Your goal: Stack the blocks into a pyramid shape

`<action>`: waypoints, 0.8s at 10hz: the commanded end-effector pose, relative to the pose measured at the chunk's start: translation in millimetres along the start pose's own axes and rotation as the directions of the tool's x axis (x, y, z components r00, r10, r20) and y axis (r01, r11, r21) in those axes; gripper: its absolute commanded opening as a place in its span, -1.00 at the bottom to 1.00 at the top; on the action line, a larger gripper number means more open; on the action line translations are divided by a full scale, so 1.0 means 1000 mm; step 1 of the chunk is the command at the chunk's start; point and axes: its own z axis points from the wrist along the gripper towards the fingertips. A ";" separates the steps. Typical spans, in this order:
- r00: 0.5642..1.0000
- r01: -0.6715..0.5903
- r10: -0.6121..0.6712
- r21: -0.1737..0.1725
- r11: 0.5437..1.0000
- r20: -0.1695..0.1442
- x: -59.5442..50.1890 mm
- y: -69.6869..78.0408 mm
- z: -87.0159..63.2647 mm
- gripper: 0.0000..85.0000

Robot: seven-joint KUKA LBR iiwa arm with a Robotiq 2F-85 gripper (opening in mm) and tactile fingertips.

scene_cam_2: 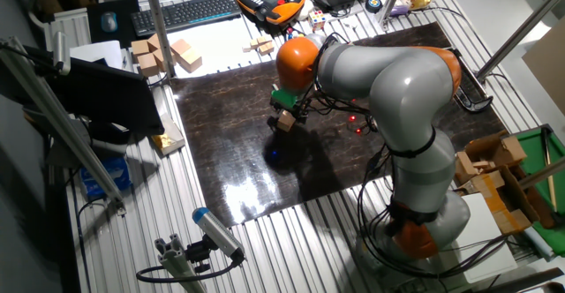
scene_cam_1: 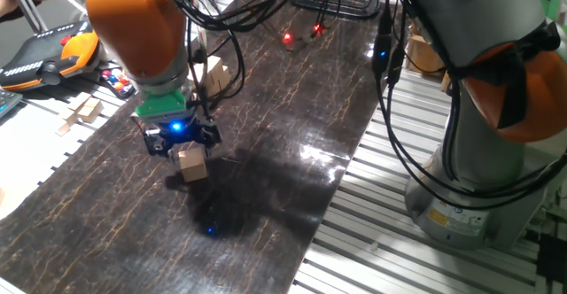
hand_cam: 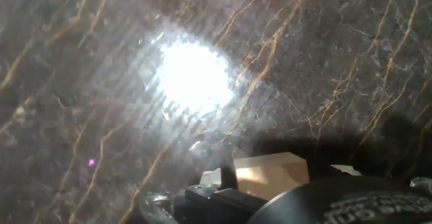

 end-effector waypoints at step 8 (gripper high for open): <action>0.998 0.060 -0.060 0.007 0.998 -0.004 0.004 -0.002 0.009 -0.55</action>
